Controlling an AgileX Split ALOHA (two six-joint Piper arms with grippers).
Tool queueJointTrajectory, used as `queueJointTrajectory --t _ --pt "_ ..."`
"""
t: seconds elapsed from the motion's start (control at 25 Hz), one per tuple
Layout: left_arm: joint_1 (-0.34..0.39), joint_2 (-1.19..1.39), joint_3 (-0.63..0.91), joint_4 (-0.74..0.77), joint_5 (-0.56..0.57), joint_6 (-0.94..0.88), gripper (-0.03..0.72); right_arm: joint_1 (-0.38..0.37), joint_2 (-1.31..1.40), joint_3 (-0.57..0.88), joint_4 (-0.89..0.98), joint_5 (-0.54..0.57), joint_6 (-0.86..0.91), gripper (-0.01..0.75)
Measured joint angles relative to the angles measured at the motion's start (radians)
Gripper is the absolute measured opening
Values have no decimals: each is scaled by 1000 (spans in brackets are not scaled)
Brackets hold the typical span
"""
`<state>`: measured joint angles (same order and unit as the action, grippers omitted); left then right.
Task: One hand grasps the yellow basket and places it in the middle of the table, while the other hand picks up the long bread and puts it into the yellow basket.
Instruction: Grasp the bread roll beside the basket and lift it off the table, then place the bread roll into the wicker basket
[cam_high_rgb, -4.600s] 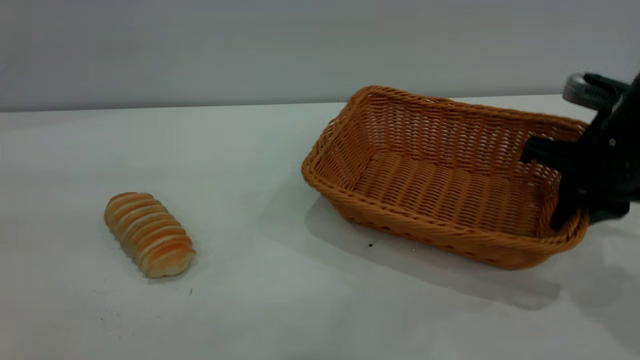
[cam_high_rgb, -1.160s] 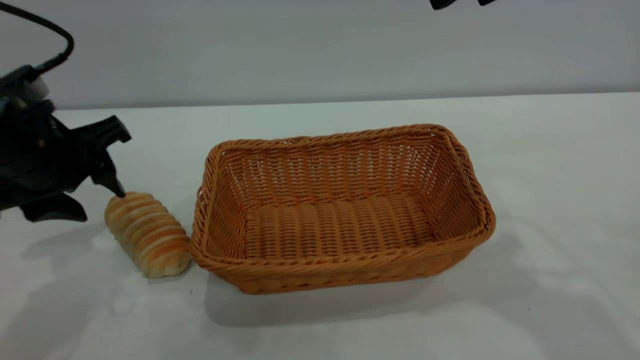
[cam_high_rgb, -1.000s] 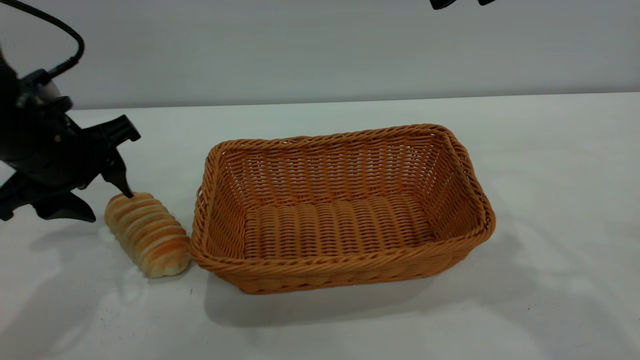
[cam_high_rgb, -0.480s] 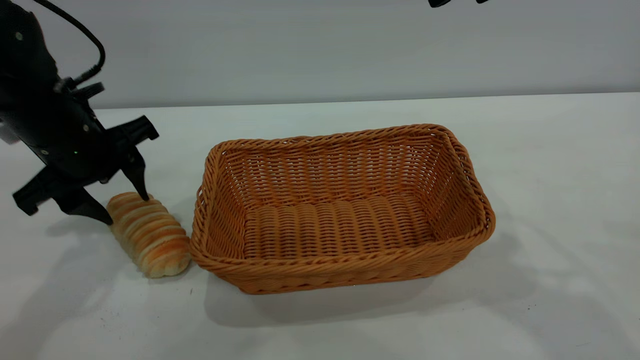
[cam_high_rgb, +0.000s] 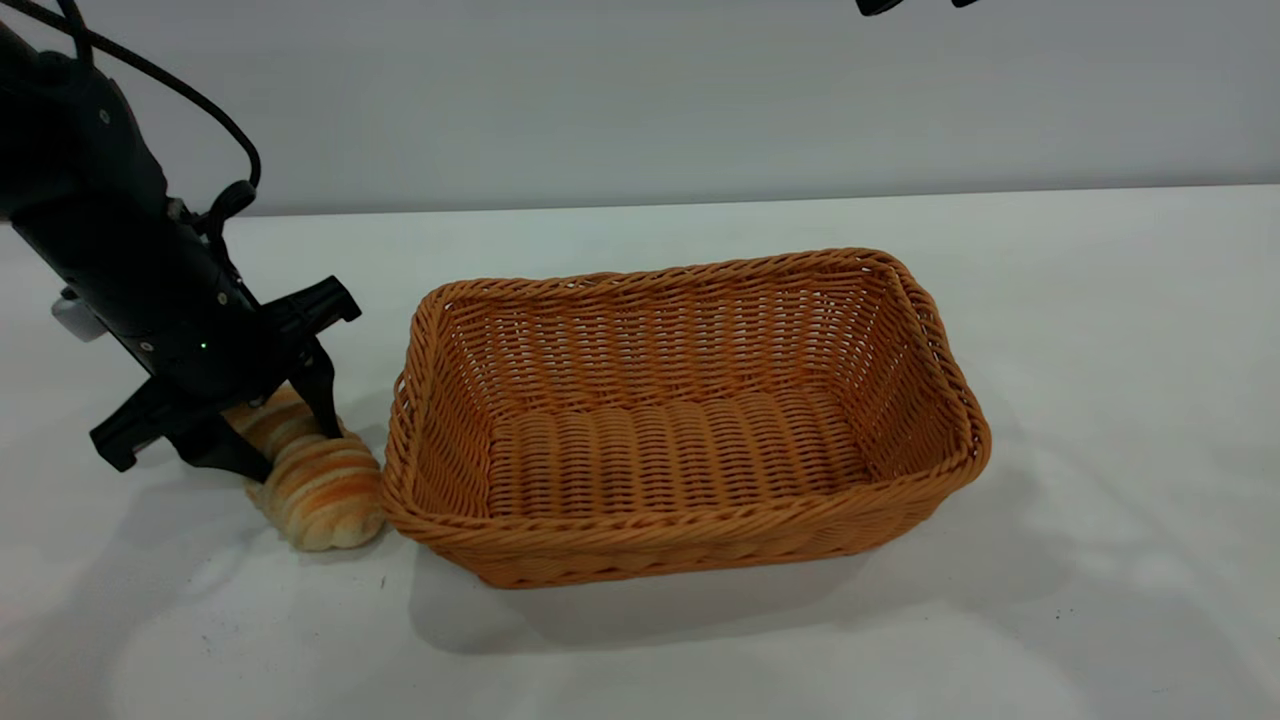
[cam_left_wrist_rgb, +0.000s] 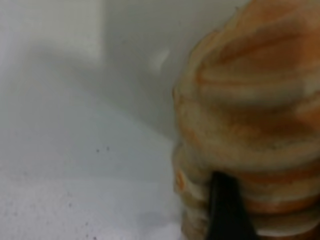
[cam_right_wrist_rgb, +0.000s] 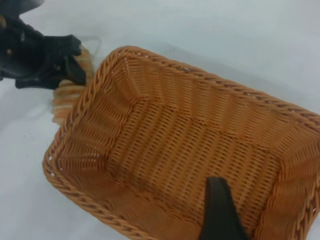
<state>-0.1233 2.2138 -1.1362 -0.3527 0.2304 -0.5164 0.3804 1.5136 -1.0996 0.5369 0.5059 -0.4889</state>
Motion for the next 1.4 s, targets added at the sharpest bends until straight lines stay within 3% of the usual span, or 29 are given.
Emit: queueJointTrajectory --t 0.08,0.24,0.32,0.76,1.0,1.4 --pt "0 8 -2 -10 -6 7 396 0 0 0 0 1 0 537" --pt "0 11 -3 -13 -11 51 140 0 0 0 0 2 -8 537" --pt "0 12 -4 -15 -14 111 79 0 0 0 0 2 -8 537" --pt "-11 -179 -8 -29 -89 226 79 0 0 0 6 2 -14 537" --pt "-68 -318 -8 -32 -115 268 78 0 0 0 18 2 -24 537" --pt "-361 -316 -8 -36 -205 344 78 0 0 0 19 -6 -26 537"
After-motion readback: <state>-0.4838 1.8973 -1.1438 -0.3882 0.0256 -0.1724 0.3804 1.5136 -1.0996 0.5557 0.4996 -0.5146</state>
